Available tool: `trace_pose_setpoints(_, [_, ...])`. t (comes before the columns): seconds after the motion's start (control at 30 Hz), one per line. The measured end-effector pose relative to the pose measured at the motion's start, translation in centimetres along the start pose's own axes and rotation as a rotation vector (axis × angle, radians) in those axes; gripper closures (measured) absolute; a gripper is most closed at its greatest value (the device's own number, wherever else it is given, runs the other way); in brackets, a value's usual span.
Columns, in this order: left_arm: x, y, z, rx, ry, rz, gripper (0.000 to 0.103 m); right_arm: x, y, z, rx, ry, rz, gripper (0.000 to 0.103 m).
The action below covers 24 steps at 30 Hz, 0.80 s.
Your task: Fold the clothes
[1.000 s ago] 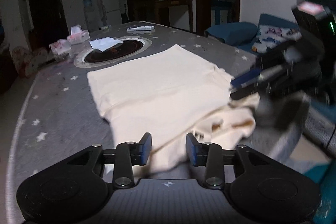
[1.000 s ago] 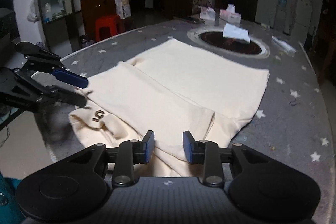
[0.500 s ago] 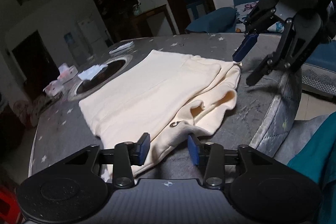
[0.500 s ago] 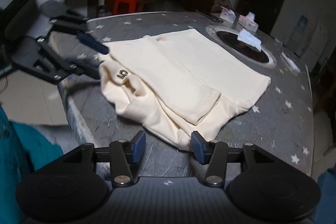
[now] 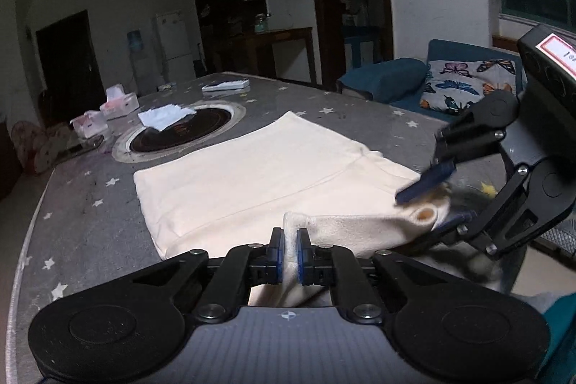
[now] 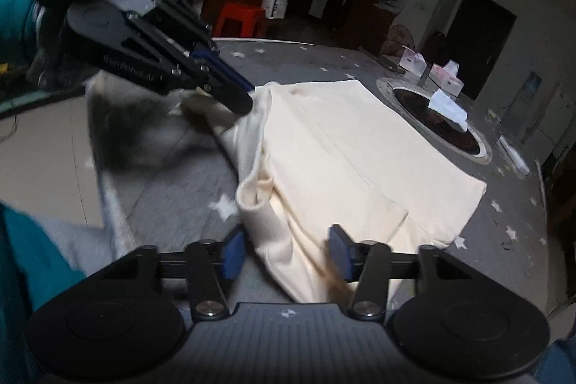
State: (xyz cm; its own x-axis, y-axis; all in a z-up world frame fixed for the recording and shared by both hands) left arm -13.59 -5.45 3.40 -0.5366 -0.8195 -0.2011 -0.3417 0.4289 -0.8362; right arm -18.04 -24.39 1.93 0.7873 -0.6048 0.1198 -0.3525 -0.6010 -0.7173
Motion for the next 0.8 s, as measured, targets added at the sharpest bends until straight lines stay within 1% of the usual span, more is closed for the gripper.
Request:
trace_pose_setpoints(0.03, [-0.2, 0.0, 0.2, -0.004, 0.004, -0.002, 0.095, 0.6, -0.2, 0.2, 0.005, -0.021, 0.039, 0.085])
trace_pose_setpoints(0.07, [-0.2, 0.1, 0.0, -0.004, 0.006, 0.002, 0.092, 1.1, -0.4, 0.2, 0.01, -0.039, 0.077, 0.085])
trace_pose_setpoints(0.1, [-0.2, 0.3, -0.2, -0.004, 0.008, 0.007, 0.092, 1.7, -0.6, 0.2, 0.015, -0.056, 0.115, 0.087])
trace_pose_setpoints(0.13, [-0.3, 0.5, -0.4, -0.004, 0.01, 0.012, 0.087, 2.1, -0.7, 0.0, 0.021, -0.066, 0.141, 0.089])
trace_pose_setpoints(0.17, [-0.3, 0.7, -0.7, -0.003, 0.009, 0.022, 0.078, 2.4, -0.8, -0.1, 0.028, -0.07, 0.16, 0.089])
trace_pose_setpoints(0.2, [-0.3, 0.9, -1.0, -0.002, 0.003, 0.034, 0.072, 2.9, -1.0, -0.4, 0.036, -0.082, 0.187, 0.089])
trace_pose_setpoints(0.23, [-0.3, 1.2, -1.4, -0.001, -0.003, 0.046, 0.059, 3.4, -1.2, -0.5, 0.044, -0.093, 0.21, 0.09])
trace_pose_setpoints(0.27, [-0.1, 1.4, -1.7, -0.001, -0.01, 0.06, 0.053, 3.7, -1.3, -0.7, 0.049, -0.096, 0.223, 0.09])
trace_pose_setpoints(0.33, [0.2, 2.0, -2.2, 0.0, -0.013, 0.093, 0.053, 4.1, -1.6, -0.8, 0.053, -0.094, 0.232, 0.09])
trace_pose_setpoints(0.4, [0.5, 2.4, -1.8, -0.012, -0.035, 0.128, 0.053, 4.2, -1.8, -0.9, 0.057, -0.093, 0.231, 0.09])
trace_pose_setpoints(0.5, [0.7, 3.0, -1.1, -0.032, -0.061, 0.171, 0.054, 4.1, -1.8, -0.7, 0.055, -0.089, 0.229, 0.09])
trace_pose_setpoints(0.53, [0.6, 3.2, -0.8, -0.044, -0.058, 0.174, 0.064, 4.0, -1.7, -0.7, 0.055, -0.084, 0.228, 0.09])
trace_pose_setpoints(0.57, [0.5, 3.4, -0.5, -0.057, -0.054, 0.175, 0.081, 3.9, -1.6, -0.7, 0.055, -0.079, 0.227, 0.091])
trace_pose_setpoints(0.63, [0.1, 3.5, -0.3, -0.068, -0.035, 0.161, 0.094, 3.6, -1.4, -0.8, 0.06, -0.079, 0.228, 0.092])
trace_pose_setpoints(0.67, [-0.1, 3.5, -0.4, -0.069, -0.023, 0.152, 0.096, 3.4, -1.4, -1.0, 0.064, -0.079, 0.225, 0.093])
trace_pose_setpoints(0.8, [-0.2, 3.0, -1.8, -0.064, 0.012, 0.12, 0.098, 2.4, -1.3, -2.9, 0.071, -0.094, 0.218, 0.094])
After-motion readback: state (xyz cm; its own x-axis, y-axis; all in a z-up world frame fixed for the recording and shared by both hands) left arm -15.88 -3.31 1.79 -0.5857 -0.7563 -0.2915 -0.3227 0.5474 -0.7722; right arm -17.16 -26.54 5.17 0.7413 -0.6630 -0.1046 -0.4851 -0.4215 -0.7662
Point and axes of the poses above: each gripper's, at about its wrist camera, not at the fingertips, and z roughly the way its jaws point, x to its right, y to its underside, the point moved 2 cm from there along z, roughly the way its jaws point, and after that the axes turned 9 degrees about -y, right-handed, at the moved point
